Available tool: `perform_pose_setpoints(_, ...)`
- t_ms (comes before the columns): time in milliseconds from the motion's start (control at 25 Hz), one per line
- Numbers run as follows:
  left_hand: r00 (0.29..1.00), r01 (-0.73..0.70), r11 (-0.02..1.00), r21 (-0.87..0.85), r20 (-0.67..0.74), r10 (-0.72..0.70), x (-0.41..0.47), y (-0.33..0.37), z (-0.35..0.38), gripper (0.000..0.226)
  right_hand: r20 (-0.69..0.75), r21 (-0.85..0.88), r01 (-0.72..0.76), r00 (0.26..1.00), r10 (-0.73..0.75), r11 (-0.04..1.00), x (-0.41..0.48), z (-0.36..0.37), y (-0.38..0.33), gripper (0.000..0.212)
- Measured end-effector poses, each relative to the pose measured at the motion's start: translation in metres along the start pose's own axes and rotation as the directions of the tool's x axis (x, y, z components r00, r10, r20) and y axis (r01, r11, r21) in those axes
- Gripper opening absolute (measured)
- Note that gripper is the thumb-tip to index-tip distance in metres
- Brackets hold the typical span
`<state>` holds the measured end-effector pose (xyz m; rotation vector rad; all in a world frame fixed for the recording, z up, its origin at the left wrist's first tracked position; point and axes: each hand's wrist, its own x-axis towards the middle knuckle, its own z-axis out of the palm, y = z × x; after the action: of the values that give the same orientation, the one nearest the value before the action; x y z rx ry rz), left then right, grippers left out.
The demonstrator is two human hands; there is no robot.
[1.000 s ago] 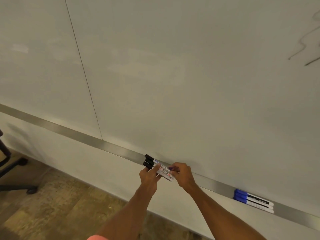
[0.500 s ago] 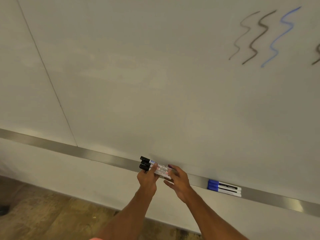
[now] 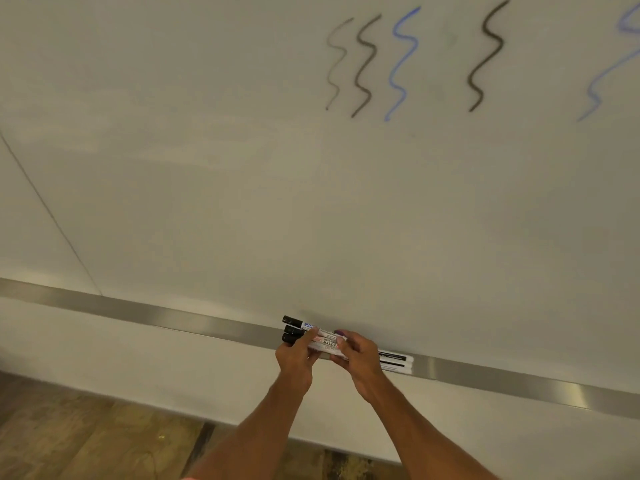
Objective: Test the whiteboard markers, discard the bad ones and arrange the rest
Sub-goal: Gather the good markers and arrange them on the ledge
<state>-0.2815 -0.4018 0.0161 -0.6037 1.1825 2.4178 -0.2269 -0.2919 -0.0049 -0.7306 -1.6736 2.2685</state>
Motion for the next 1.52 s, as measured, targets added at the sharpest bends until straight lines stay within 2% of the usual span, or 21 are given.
perform_pose_setpoints(160, 0.985, -0.11, 0.993, 0.035, -0.13, 0.114, -0.011, -0.039, 0.031, 0.01, 0.009, -0.028, -0.003, 1.0, 0.004, 1.0, -0.002, -0.073, -0.013, 0.016)
perform_pose_setpoints(200, 0.973, -0.159, 0.984, 0.08, -0.157, 0.17, -0.011, -0.051, 0.037, 0.011, 0.001, -0.04, -0.006, 1.0, 0.006, 0.999, -0.002, -0.092, -0.017, 0.016)
perform_pose_setpoints(280, 0.934, -0.263, 0.921, 0.288, -0.164, 0.319, -0.013, -0.074, 0.048, 0.011, -0.018, -0.05, -0.011, 1.0, 0.01, 0.999, -0.004, -0.129, -0.026, 0.017)
perform_pose_setpoints(400, 0.861, -0.393, 0.648, 0.652, 0.013, 0.508, -0.024, -0.107, 0.064, 0.019, -0.07, -0.075, -0.009, 0.998, 0.004, 0.997, -0.009, -0.179, -0.037, 0.017)
perform_pose_setpoints(520, 0.802, -0.512, 0.318, 0.798, 0.312, 0.509, -0.039, -0.137, 0.085, 0.025, -0.137, -0.106, -0.009, 0.991, -0.006, 0.994, -0.007, -0.225, -0.042, 0.018)
perform_pose_setpoints(600, 0.71, -0.643, 0.072, 0.763, 0.558, 0.429, -0.046, -0.154, 0.096, 0.027, -0.169, -0.126, -0.019, 0.986, -0.003, 0.992, -0.004, -0.249, -0.043, 0.018)
perform_pose_setpoints(680, 0.587, -0.752, -0.173, 0.636, 0.765, 0.264, -0.047, -0.172, 0.106, 0.032, -0.198, -0.142, -0.031, 0.98, 0.002, 0.989, -0.002, -0.268, -0.042, 0.015)
perform_pose_setpoints(720, 0.556, -0.77, -0.252, 0.586, 0.81, 0.186, -0.046, -0.18, 0.109, 0.035, -0.205, -0.151, -0.031, 0.979, 0.0, 0.988, -0.001, -0.274, -0.043, 0.015)
perform_pose_setpoints(800, 0.542, -0.773, -0.343, 0.534, 0.836, 0.082, -0.042, -0.192, 0.115, 0.04, -0.212, -0.179, -0.035, 0.977, -0.004, 0.983, 0.0, -0.282, -0.044, 0.014)
perform_pose_setpoints(960, 0.5, -0.793, -0.427, 0.434, 0.865, -0.05, -0.039, -0.211, 0.124, 0.044, -0.227, -0.215, -0.072, 0.974, 0.022, 0.974, 0.006, -0.289, -0.041, 0.014)
perform_pose_setpoints(1120, 0.54, -0.772, -0.456, 0.443, 0.836, -0.101, -0.032, -0.221, 0.124, 0.046, -0.24, -0.287, -0.104, 0.97, 0.034, 0.952, 0.012, -0.287, -0.033, 0.013)
perform_pose_setpoints(1360, 0.596, -0.735, -0.456, 0.502, 0.799, -0.08, -0.029, -0.23, 0.121, 0.053, -0.279, -0.377, -0.096, 0.96, -0.015, 0.921, 0.016, -0.28, -0.022, 0.012)
perform_pose_setpoints(1520, 0.609, -0.714, -0.457, 0.53, 0.793, -0.031, -0.033, -0.235, 0.121, 0.055, -0.326, -0.529, -0.131, 0.943, -0.059, 0.838, 0.014, -0.265, -0.018, 0.022)
